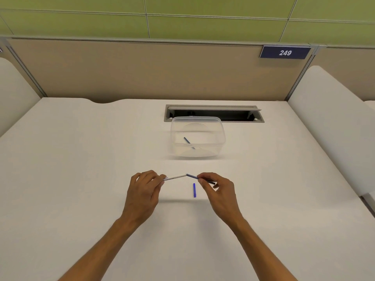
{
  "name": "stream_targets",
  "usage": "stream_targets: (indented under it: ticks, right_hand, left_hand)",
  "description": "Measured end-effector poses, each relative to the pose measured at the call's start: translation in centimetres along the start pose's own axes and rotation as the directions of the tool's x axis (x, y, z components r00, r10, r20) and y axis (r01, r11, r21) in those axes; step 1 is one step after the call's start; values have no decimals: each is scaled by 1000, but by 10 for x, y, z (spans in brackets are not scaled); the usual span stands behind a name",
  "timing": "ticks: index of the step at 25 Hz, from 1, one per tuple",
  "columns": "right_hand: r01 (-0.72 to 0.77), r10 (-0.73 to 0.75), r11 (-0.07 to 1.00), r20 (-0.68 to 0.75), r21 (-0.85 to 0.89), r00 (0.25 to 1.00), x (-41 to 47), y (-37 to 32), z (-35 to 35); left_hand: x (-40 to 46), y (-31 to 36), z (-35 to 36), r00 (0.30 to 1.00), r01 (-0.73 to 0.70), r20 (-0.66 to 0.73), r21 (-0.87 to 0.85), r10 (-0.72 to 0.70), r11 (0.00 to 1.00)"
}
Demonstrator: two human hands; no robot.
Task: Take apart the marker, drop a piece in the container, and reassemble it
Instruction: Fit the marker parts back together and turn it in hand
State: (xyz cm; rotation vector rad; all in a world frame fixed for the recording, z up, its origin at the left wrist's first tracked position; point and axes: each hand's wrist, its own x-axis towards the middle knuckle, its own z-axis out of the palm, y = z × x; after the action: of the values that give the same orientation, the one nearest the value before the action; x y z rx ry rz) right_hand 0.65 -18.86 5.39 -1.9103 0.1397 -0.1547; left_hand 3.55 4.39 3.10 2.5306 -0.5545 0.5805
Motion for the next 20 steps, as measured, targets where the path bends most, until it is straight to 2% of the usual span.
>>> stream_targets:
  ticks: [14, 20]
  right_hand:
    - [69, -65, 996, 63, -61, 996, 5, -3, -4]
    - [53, -59, 995, 67, 80, 996, 9, -8, 2]
  left_hand:
    - [3, 7, -7, 1000, 10, 24, -51, -9, 999]
    - [3, 12, -7, 997, 31, 79, -78, -25, 997]
